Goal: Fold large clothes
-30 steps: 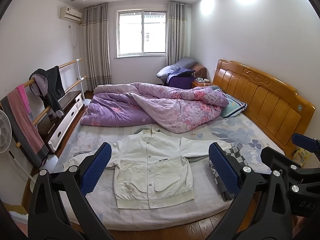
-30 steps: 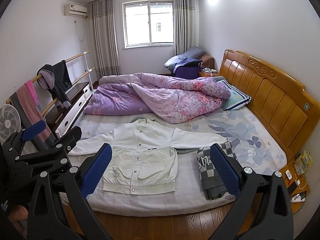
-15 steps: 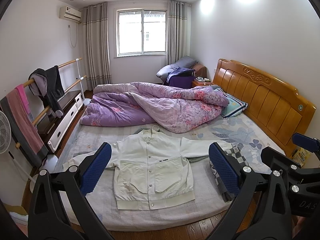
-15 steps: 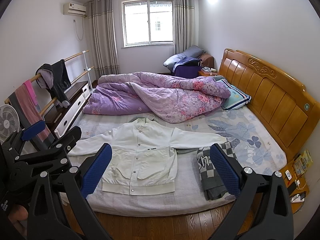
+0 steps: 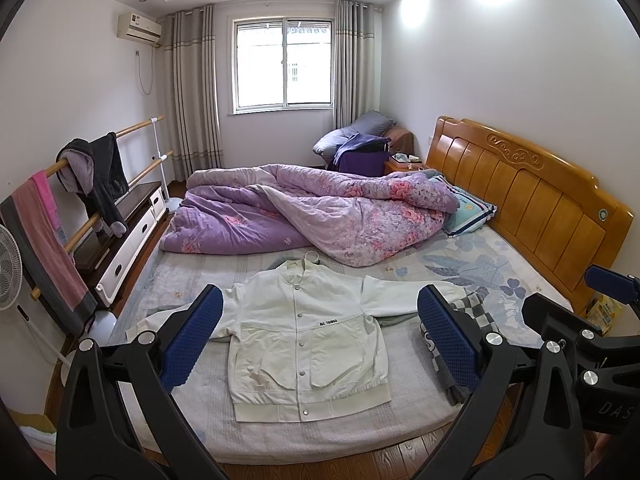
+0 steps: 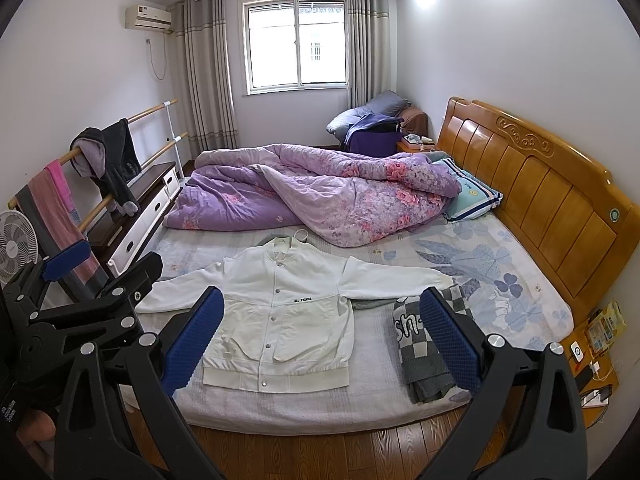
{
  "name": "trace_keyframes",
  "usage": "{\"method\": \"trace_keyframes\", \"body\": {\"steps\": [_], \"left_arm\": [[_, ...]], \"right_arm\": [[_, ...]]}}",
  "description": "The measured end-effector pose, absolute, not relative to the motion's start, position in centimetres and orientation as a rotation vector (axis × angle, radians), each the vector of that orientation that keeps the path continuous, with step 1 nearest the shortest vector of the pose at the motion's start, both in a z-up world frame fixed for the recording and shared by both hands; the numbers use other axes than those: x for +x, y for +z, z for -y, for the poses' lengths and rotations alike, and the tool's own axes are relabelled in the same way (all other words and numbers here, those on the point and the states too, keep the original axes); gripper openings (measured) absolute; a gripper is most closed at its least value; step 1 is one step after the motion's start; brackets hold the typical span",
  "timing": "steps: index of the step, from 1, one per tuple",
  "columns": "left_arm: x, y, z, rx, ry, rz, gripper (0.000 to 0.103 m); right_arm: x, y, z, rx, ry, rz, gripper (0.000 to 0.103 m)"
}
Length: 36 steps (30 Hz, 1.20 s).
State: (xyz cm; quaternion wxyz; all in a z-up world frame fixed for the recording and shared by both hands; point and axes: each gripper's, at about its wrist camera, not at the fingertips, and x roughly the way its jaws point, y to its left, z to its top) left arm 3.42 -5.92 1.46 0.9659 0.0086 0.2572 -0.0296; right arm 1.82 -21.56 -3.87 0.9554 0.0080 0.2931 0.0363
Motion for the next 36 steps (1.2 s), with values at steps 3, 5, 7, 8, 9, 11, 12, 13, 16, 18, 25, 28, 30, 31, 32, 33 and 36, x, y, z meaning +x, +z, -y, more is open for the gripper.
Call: {"method": "trace_keyframes", "body": {"steps": [3, 5, 7, 8, 9, 11, 12, 13, 16, 18, 25, 28, 30, 31, 32, 33, 36], "left_arm": [[3.6, 1.4, 5.8, 0.018, -0.064, -0.524, 0.098], [3.7, 1.3, 5.7, 0.020, -0.064, -0.526, 0.098], [3.9, 1.2, 5.5, 0.020, -0.065, -0.527, 0.098], [4.0, 1.2, 5.4, 0.021, -0.066, -0.528, 0.098], [4.1, 1.2, 5.4, 0.022, -0.066, -0.529, 0.098], [4.0, 1.3, 5.5, 0.020, -0.066, -0.527, 0.098], [4.0, 1.3, 5.5, 0.020, -0.067, -0.528, 0.098], [4.2, 1.1, 5.3, 0.021, -0.067, -0.529, 0.098], [4.4, 1.0, 5.2, 0.022, -0.071, -0.531, 0.098], [4.5, 0.9, 5.0, 0.024, -0.073, -0.532, 0.098], [4.6, 0.9, 5.0, 0.023, -0.075, -0.532, 0.098], [4.7, 0.9, 4.9, 0.024, -0.076, -0.533, 0.098], [4.7, 1.0, 4.9, 0.024, -0.076, -0.533, 0.098], [4.7, 1.0, 4.9, 0.024, -0.076, -0.534, 0.098], [4.8, 1.0, 4.9, 0.025, -0.077, -0.533, 0.098], [4.8, 0.9, 4.8, 0.025, -0.077, -0.533, 0.098], [4.8, 1.0, 4.9, 0.026, -0.077, -0.534, 0.098]], "right_arm": [[2.0, -4.0, 21.5, 0.016, 0.072, -0.598, 0.095], [2.1, -4.0, 21.5, 0.017, 0.071, -0.600, 0.095], [2.2, -4.2, 21.6, 0.020, 0.070, -0.602, 0.095], [2.3, -4.2, 21.6, 0.019, 0.071, -0.602, 0.095], [2.3, -4.2, 21.6, 0.018, 0.070, -0.603, 0.095], [2.3, -4.3, 21.6, 0.020, 0.069, -0.605, 0.095], [2.4, -4.3, 21.7, 0.021, 0.069, -0.606, 0.095], [2.4, -4.4, 21.7, 0.022, 0.069, -0.607, 0.095], [2.4, -4.3, 21.8, 0.022, 0.066, -0.608, 0.095], [2.4, -4.3, 21.9, 0.023, 0.067, -0.609, 0.095], [2.3, -4.4, 22.0, 0.024, 0.062, -0.610, 0.095], [2.4, -4.4, 22.1, 0.022, 0.062, -0.611, 0.095], [2.4, -4.4, 22.1, 0.026, 0.063, -0.613, 0.095], [2.4, -4.4, 22.1, 0.027, 0.063, -0.613, 0.095], [2.3, -4.4, 22.2, 0.029, 0.062, -0.613, 0.095], [2.3, -4.4, 22.2, 0.028, 0.061, -0.613, 0.095], [2.3, -4.4, 22.3, 0.026, 0.060, -0.614, 0.095]]}}
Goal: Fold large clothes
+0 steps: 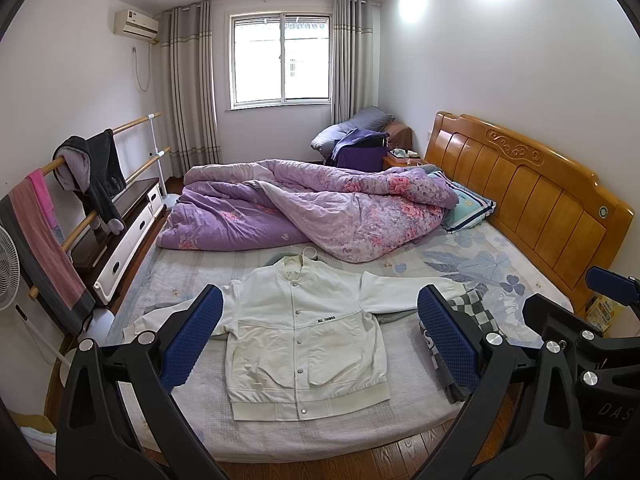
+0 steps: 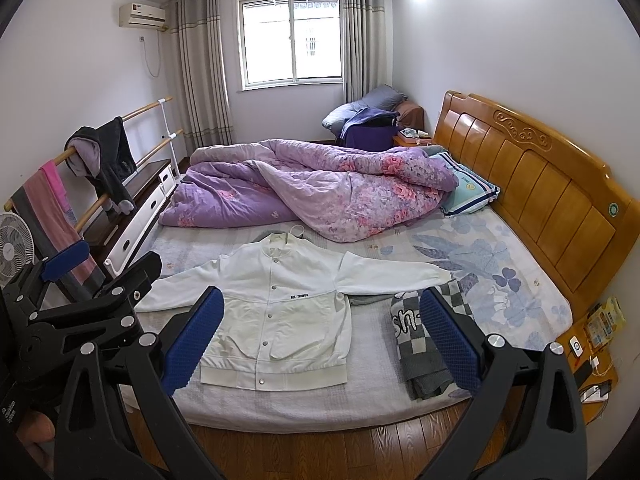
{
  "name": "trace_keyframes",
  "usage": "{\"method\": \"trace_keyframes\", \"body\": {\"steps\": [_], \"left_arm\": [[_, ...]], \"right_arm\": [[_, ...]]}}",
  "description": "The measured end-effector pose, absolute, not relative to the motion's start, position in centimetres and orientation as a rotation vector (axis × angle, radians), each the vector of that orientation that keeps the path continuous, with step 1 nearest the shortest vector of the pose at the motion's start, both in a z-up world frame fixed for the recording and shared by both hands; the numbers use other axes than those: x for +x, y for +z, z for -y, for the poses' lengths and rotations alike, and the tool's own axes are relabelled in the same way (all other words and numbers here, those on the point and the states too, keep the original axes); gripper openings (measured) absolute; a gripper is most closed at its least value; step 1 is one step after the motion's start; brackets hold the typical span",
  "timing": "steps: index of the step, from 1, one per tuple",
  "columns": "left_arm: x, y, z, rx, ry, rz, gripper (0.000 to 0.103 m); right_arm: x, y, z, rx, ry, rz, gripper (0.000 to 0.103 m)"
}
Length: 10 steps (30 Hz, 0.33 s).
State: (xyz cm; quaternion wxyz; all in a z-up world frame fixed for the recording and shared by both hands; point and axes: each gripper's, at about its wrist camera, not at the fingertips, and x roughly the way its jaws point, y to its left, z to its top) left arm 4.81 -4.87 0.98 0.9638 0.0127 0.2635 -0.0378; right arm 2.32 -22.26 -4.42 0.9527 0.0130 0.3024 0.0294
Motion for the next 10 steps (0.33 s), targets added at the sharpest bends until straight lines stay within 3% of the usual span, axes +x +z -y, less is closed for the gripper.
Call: {"method": "trace_keyframes", "body": {"steps": [10], "left_arm": [[5.13, -0.05, 4.70, 0.027, -0.081, -0.538, 0.098]], "right_arm": [[2.43, -4.45, 22.38, 0.027, 0.058, -0.617, 0.095]]}}
